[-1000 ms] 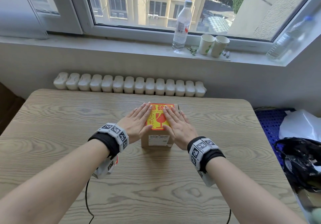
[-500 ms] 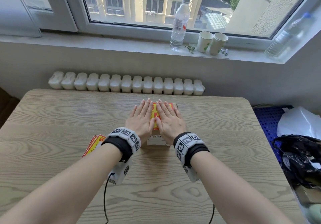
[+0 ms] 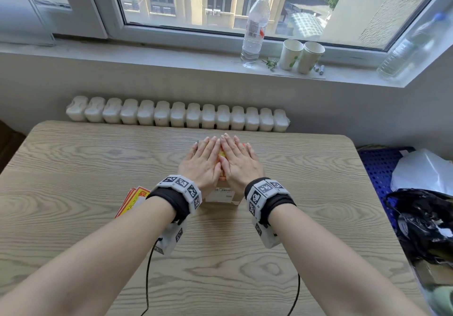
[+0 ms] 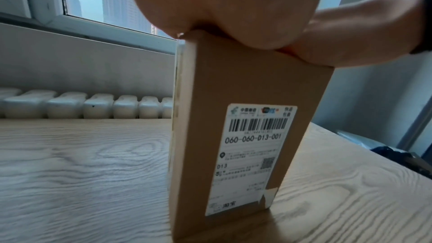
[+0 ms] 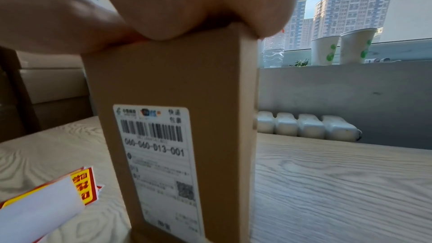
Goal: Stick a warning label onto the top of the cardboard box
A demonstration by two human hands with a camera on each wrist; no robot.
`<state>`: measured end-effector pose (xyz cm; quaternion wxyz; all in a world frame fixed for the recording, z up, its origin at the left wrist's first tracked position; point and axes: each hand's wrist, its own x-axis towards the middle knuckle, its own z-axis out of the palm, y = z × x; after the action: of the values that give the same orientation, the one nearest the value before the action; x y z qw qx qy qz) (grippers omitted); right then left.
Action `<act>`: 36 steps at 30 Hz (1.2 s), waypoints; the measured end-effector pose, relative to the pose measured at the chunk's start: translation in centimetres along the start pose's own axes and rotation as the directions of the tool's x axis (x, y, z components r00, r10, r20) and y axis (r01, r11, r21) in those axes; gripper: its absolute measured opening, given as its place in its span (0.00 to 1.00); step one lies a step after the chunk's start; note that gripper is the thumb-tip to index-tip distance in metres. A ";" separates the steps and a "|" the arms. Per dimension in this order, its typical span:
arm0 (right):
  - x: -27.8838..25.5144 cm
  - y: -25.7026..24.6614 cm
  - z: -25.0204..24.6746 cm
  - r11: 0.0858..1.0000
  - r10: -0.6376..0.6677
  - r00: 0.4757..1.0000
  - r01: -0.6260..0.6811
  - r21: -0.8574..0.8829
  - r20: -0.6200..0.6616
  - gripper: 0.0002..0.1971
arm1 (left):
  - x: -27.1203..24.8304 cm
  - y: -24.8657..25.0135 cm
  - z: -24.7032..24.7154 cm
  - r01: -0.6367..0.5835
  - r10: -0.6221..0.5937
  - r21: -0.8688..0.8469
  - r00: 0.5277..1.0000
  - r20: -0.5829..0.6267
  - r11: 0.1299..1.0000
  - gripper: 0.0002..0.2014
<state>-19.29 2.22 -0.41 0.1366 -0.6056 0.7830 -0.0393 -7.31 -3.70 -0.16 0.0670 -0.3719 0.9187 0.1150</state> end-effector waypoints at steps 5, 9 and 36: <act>-0.3 1.4 -0.2 0.999 0.047 0.999 -0.047 0.024 0.008 0.28 | -0.1 -1.2 -0.3 -0.036 0.036 0.036 0.999 -0.001 0.999 0.31; -0.3 1.4 -0.2 0.996 0.042 0.999 -0.042 0.078 0.006 0.28 | -0.1 -1.3 -0.2 -0.035 0.035 -0.019 0.999 -0.001 0.999 0.30; -4.1 1.6 0.6 0.994 -0.019 1.000 0.016 0.112 0.025 0.37 | -3.2 -2.0 -0.3 -0.064 0.064 -0.006 0.993 0.097 0.998 0.29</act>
<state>-19.68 6.60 -0.66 0.1801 -0.6041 0.7725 -0.0766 -3.65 -3.00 0.47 0.1074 -0.3364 0.9256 0.1365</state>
